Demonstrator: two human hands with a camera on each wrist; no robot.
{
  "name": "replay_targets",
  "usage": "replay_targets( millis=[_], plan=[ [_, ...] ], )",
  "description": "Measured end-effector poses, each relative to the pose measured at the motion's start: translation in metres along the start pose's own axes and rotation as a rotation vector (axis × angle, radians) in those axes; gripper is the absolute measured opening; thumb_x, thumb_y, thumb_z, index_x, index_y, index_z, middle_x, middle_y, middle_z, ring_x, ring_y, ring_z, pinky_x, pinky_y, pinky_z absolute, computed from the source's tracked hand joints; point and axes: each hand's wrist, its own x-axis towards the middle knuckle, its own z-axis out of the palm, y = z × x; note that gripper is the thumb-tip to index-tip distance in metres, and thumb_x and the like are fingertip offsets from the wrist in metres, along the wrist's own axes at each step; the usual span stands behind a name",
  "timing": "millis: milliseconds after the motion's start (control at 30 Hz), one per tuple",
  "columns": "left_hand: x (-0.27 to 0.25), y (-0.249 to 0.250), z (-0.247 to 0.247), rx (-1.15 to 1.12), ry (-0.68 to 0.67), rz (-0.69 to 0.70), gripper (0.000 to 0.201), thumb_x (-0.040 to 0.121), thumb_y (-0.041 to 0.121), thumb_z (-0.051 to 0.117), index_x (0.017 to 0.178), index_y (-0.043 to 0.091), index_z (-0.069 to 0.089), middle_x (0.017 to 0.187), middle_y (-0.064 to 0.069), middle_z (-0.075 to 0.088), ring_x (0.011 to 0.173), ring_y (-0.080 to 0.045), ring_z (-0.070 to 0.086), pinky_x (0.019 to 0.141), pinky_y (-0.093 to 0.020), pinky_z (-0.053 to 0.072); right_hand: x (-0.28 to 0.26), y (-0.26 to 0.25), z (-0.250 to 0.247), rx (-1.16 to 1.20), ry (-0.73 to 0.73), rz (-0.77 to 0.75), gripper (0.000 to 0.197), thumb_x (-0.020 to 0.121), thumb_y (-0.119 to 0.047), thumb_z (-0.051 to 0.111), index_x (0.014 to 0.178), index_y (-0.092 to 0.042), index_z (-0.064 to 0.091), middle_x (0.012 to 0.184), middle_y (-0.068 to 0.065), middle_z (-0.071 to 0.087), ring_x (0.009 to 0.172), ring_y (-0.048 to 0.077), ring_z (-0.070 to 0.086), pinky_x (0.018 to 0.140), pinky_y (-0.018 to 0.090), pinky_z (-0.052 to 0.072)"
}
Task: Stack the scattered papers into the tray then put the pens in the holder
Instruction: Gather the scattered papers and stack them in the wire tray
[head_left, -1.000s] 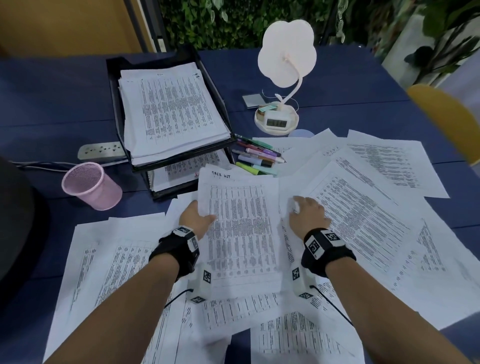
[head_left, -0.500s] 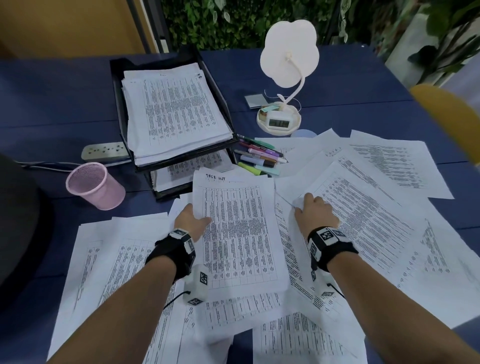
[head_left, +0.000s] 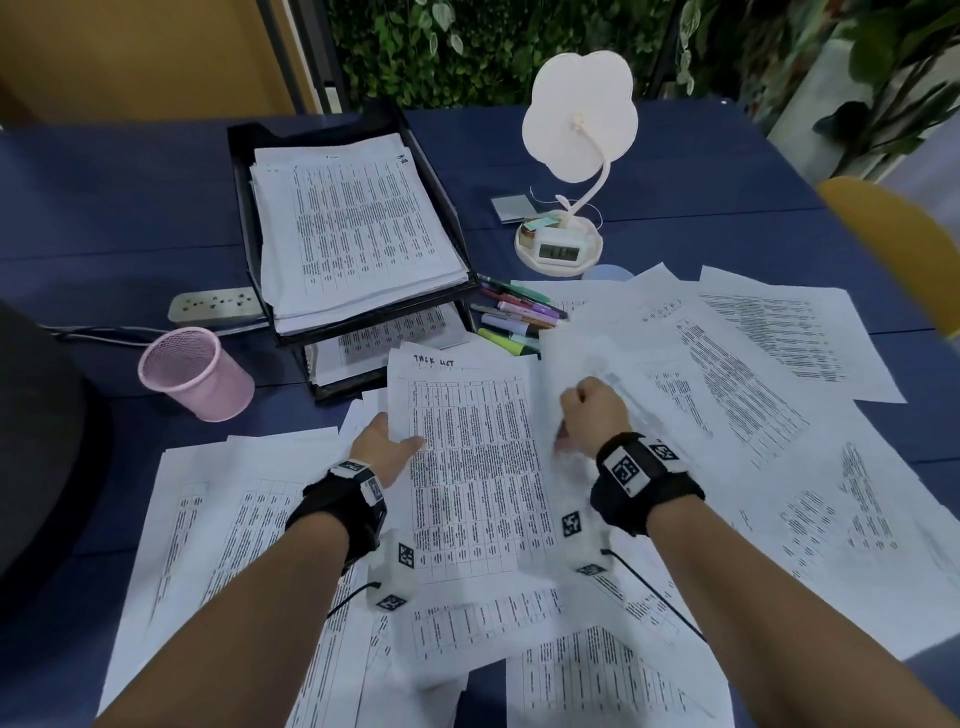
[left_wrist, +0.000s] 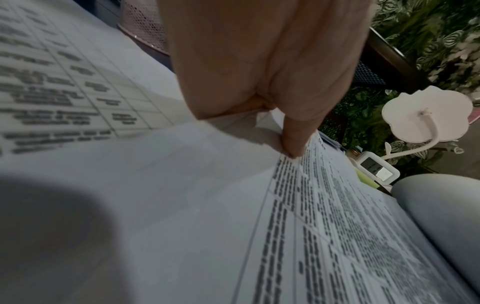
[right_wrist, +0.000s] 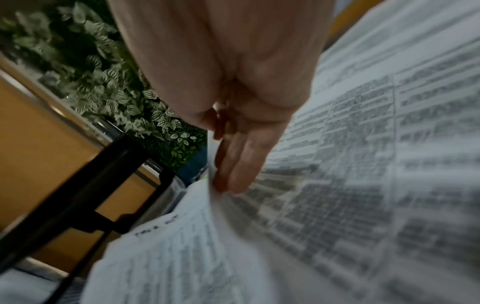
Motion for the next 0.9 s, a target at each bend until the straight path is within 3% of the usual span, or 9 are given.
replay_targets(
  millis=[67,167,300,367,467,600,733,833,900],
  plan=[
    [-0.002,0.001,-0.001,-0.012,-0.02,0.001,0.063,0.094,0.037,0.053,0.144,0.007,0.031,0.146,-0.01,0.041,0.131,-0.03,0.042,0.107,-0.036,0.035,-0.01,-0.011,0.007,0.418,-0.162,0.09,0.022,0.096,-0.014,0.043,0.076,-0.007,0.041,0.079,0.024,0.057,0.073,0.036,0.066,0.072,0.049,0.057],
    [-0.003,0.004,0.0,-0.021,-0.042,-0.004,0.062,0.101,0.037,0.038,0.15,0.006,0.017,0.155,-0.011,0.023,0.142,-0.027,0.025,0.114,-0.033,0.022,-0.017,-0.02,0.002,0.695,-0.362,0.139,0.02,0.1,-0.029,0.043,0.095,-0.011,0.051,0.096,0.013,0.067,0.083,0.03,0.067,0.08,0.042,0.052],
    [-0.001,0.006,0.0,-0.065,-0.034,-0.01,0.055,0.103,0.033,0.027,0.149,0.005,0.016,0.157,-0.01,0.017,0.145,-0.024,0.019,0.115,-0.03,0.016,0.001,0.002,-0.013,0.067,-0.086,-0.005,0.029,0.098,-0.031,0.045,0.115,-0.01,0.056,0.117,0.008,0.062,0.104,0.025,0.058,0.088,0.034,0.044],
    [-0.002,0.006,0.001,-0.067,-0.041,0.002,0.054,0.104,0.033,0.026,0.149,0.005,0.017,0.157,-0.01,0.017,0.144,-0.024,0.019,0.114,-0.03,0.016,0.012,0.019,-0.019,-0.284,0.054,0.078,0.034,0.095,-0.026,0.049,0.122,-0.007,0.052,0.124,0.015,0.056,0.114,0.031,0.052,0.095,0.037,0.044],
    [-0.003,0.007,0.002,-0.094,-0.047,0.015,0.053,0.104,0.031,0.026,0.149,0.004,0.017,0.157,-0.01,0.017,0.144,-0.024,0.019,0.115,-0.029,0.016,0.014,0.034,-0.023,-0.549,0.055,0.288,0.045,0.09,-0.028,0.053,0.127,-0.003,0.044,0.132,0.02,0.045,0.12,0.034,0.046,0.099,0.039,0.04],
    [-0.002,0.007,0.004,-0.157,-0.047,0.014,0.056,0.103,0.034,0.029,0.149,0.005,0.016,0.157,-0.007,0.017,0.145,-0.021,0.017,0.117,-0.03,0.013,0.018,0.046,-0.018,-0.426,-0.022,0.244,0.049,0.089,-0.021,0.055,0.133,-0.005,0.042,0.138,0.02,0.039,0.115,0.035,0.052,0.089,0.035,0.046],
    [-0.002,0.014,0.01,-0.196,-0.109,-0.043,0.071,0.098,0.046,0.04,0.151,0.008,0.011,0.158,-0.006,0.017,0.144,-0.024,0.021,0.117,-0.036,0.019,0.013,0.045,-0.014,-0.251,-0.098,0.069,0.044,0.088,-0.013,0.059,0.131,-0.008,0.051,0.126,0.017,0.055,0.106,0.03,0.058,0.077,0.024,0.043],
    [-0.006,0.021,0.016,-0.073,-0.051,0.051,0.066,0.092,0.041,0.055,0.144,0.008,0.031,0.145,-0.009,0.042,0.13,-0.028,0.043,0.106,-0.034,0.036,0.007,0.045,-0.005,-0.219,-0.145,0.014,0.044,0.087,-0.01,0.058,0.131,-0.012,0.054,0.12,0.014,0.057,0.091,0.023,0.056,0.072,0.023,0.043],
    [-0.01,0.021,0.021,-0.112,0.018,0.127,0.05,0.09,0.029,0.062,0.133,0.01,0.045,0.128,-0.009,0.058,0.11,-0.025,0.056,0.089,-0.029,0.043,0.007,0.048,-0.003,-0.193,-0.14,0.004,0.042,0.087,-0.009,0.059,0.129,-0.013,0.055,0.116,0.012,0.058,0.086,0.019,0.054,0.07,0.023,0.041]
  ],
)
